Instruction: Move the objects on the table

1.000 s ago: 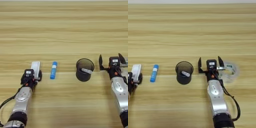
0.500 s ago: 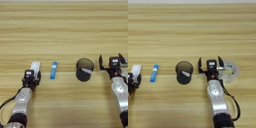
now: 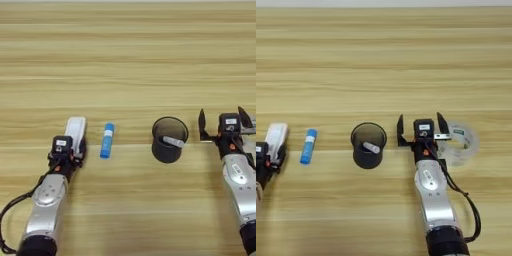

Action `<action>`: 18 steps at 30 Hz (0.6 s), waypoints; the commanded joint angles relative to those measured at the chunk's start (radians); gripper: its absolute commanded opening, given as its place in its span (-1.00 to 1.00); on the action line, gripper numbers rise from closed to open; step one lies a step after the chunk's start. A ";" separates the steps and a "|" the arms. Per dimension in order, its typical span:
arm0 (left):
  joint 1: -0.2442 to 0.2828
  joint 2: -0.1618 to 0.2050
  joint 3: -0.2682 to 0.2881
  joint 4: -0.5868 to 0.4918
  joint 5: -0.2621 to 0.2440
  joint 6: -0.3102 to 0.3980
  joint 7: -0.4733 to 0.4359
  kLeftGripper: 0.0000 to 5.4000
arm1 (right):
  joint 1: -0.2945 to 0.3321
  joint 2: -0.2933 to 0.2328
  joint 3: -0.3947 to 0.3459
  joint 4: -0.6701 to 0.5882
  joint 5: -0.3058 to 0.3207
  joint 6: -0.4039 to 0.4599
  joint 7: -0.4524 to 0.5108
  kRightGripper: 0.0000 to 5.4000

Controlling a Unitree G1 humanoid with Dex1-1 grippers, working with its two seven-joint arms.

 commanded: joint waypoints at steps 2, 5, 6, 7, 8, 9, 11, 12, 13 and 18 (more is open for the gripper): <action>0.046 -0.019 -0.026 -0.185 0.012 0.083 0.017 0.06 | -0.005 0.002 0.000 0.000 0.003 0.002 0.002 1.00; 0.077 -0.041 -0.054 -0.312 0.010 0.137 0.019 0.06 | -0.005 0.001 -0.001 0.000 0.004 0.002 0.002 1.00; 0.087 -0.052 -0.072 -0.350 0.011 0.154 0.019 0.06 | -0.005 0.000 -0.001 0.000 0.004 0.001 0.002 1.00; 0.096 -0.064 -0.089 -0.381 0.007 0.173 0.015 0.06 | -0.005 0.000 -0.001 0.000 0.004 0.001 0.002 1.00; 0.104 -0.074 -0.105 -0.403 0.006 0.188 0.014 0.06 | -0.005 0.000 -0.001 0.000 0.004 0.001 0.002 1.00; 0.111 -0.081 -0.119 -0.420 0.008 0.199 0.015 0.06 | -0.005 0.000 -0.001 0.000 0.004 0.001 0.002 1.00; 0.126 -0.099 -0.148 -0.444 0.005 0.225 0.012 0.06 | -0.004 0.000 -0.001 -0.001 0.004 0.001 0.002 1.00; 0.133 -0.106 -0.160 -0.454 0.006 0.234 0.012 0.06 | -0.004 0.001 -0.001 -0.002 0.004 0.001 0.002 1.00; 0.138 -0.113 -0.169 -0.462 0.004 0.244 0.011 0.06 | -0.004 0.001 -0.001 -0.003 0.004 0.002 0.002 1.00; 0.165 -0.144 -0.225 -0.497 -0.001 0.278 0.004 0.06 | -0.003 0.001 0.000 -0.005 0.004 0.003 0.003 1.00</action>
